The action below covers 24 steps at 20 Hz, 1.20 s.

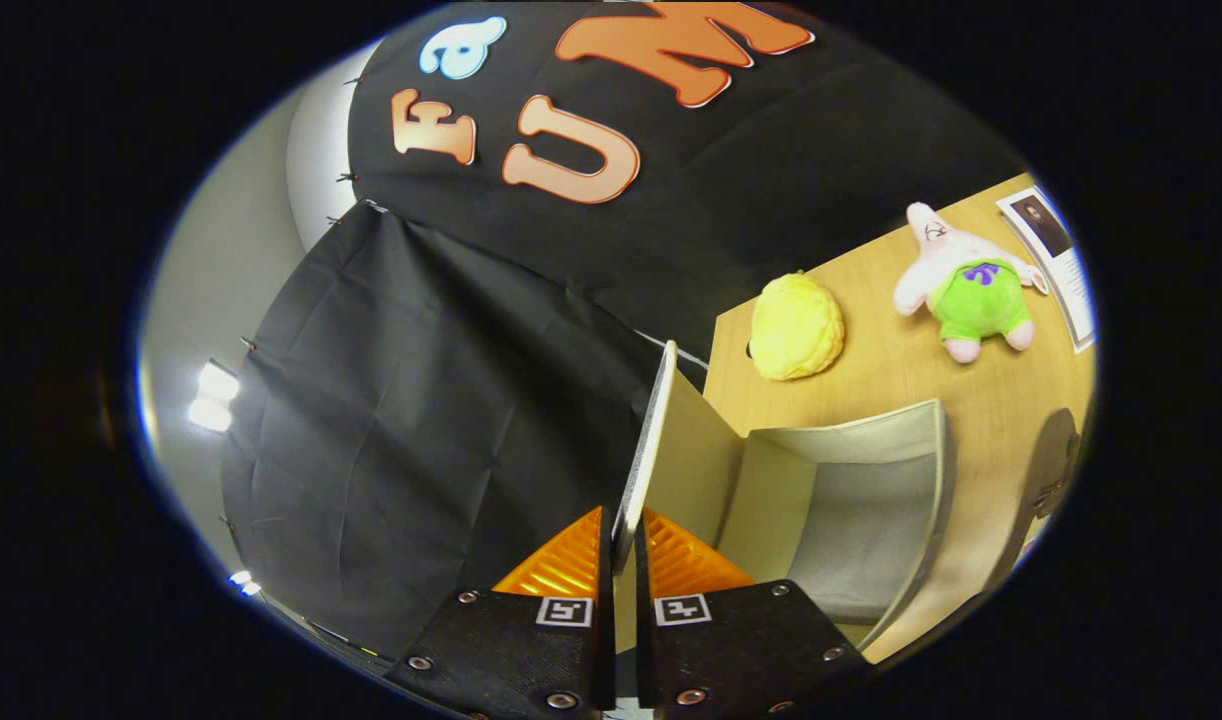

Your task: Open the storage box then place both shoes into the box .Put the left shoe in first, then the right shoe, with the right side of both shoes facing outward in a uniform manner.

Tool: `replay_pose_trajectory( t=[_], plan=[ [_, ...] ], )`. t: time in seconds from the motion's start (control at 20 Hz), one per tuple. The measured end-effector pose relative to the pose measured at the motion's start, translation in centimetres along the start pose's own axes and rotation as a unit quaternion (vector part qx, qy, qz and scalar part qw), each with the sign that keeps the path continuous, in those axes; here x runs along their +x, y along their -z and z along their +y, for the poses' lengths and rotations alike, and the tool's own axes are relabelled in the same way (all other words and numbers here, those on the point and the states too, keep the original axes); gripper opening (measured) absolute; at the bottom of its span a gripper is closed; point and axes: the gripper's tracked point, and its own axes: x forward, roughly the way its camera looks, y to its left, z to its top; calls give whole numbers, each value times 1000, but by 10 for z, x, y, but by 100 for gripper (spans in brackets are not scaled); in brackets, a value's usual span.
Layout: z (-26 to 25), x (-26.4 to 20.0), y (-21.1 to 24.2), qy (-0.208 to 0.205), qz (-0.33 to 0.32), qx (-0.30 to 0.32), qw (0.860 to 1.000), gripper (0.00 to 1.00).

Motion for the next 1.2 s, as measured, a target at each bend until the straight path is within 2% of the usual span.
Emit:
replay_pose_trajectory(
  t=[0.25, 0.4, 0.6, 0.65, 0.7, 0.75, 0.9, 1.05, 1.2],
  plan=[
    [24, 29, 13, -1, 2, -2, 1000, 9],
    [32, 45, 20, 6, 14, -25, 1000, 12],
    [33, 53, 30, 17, 13, -54, 998, 47],
    [33, 52, 30, 17, 12, -56, 998, 61],
    [36, 50, 29, 14, 9, -60, 998, 67],
    [35, 46, 25, 15, 6, -61, 998, 78],
    [31, 28, 14, 23, -15, -70, 997, 88],
    [13, 5, -1, 47, -39, -91, 994, 90],
    [-16, -22, -11, 90, -56, -118, 987, 90]
  ],
)
